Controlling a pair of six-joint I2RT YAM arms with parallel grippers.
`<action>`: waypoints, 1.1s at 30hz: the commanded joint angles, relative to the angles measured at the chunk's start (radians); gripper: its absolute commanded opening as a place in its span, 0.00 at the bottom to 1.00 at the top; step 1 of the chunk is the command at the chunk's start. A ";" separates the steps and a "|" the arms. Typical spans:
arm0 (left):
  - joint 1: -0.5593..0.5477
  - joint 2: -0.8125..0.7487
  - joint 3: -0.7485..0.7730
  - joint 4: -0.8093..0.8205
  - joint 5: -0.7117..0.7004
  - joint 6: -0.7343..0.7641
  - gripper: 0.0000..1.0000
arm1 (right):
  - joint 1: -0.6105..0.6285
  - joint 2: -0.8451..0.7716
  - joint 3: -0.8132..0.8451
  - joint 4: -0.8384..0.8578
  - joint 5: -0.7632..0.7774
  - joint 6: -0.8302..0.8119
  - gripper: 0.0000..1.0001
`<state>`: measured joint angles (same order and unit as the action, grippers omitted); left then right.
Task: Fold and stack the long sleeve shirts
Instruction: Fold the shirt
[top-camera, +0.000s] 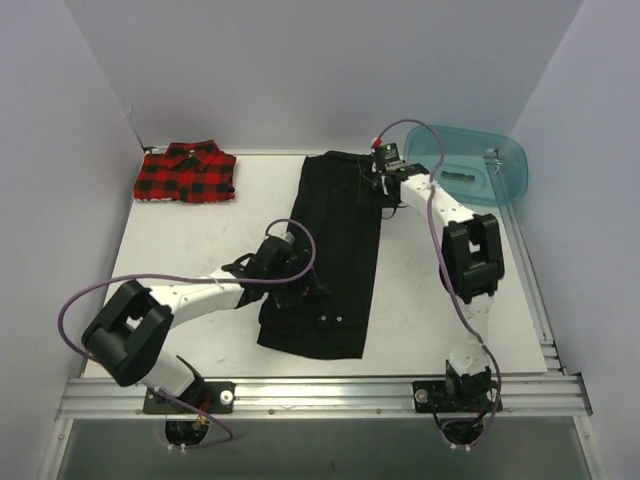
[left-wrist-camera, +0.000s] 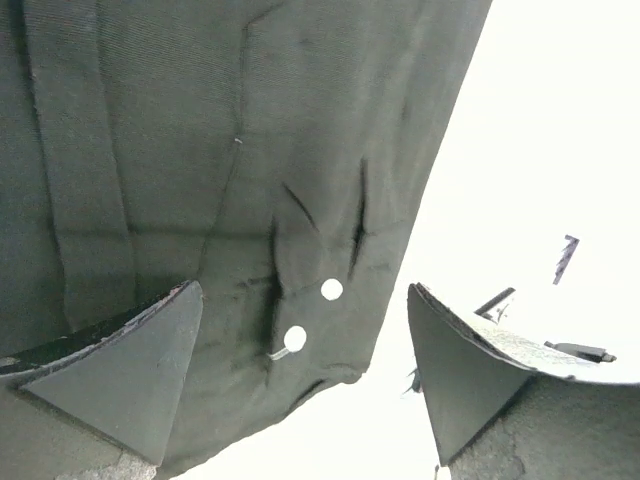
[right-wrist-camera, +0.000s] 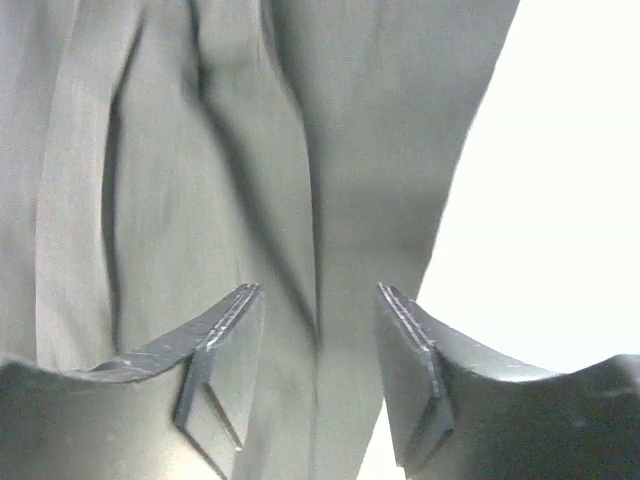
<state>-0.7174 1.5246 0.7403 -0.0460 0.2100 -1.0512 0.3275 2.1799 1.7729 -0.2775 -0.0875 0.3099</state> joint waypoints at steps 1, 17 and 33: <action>0.007 -0.116 0.057 -0.114 -0.108 0.058 0.94 | 0.027 -0.276 -0.134 -0.081 0.051 -0.072 0.48; 0.061 -0.232 -0.048 -0.377 -0.350 0.253 0.81 | 0.372 -0.729 -0.862 0.015 -0.001 0.224 0.41; 0.059 -0.096 0.037 -0.287 -0.236 0.284 0.81 | 0.196 -0.526 -0.813 0.064 0.014 0.133 0.40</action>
<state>-0.6582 1.4445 0.7353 -0.3443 -0.0467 -0.8162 0.5636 1.6703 0.9241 -0.1650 -0.1158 0.4839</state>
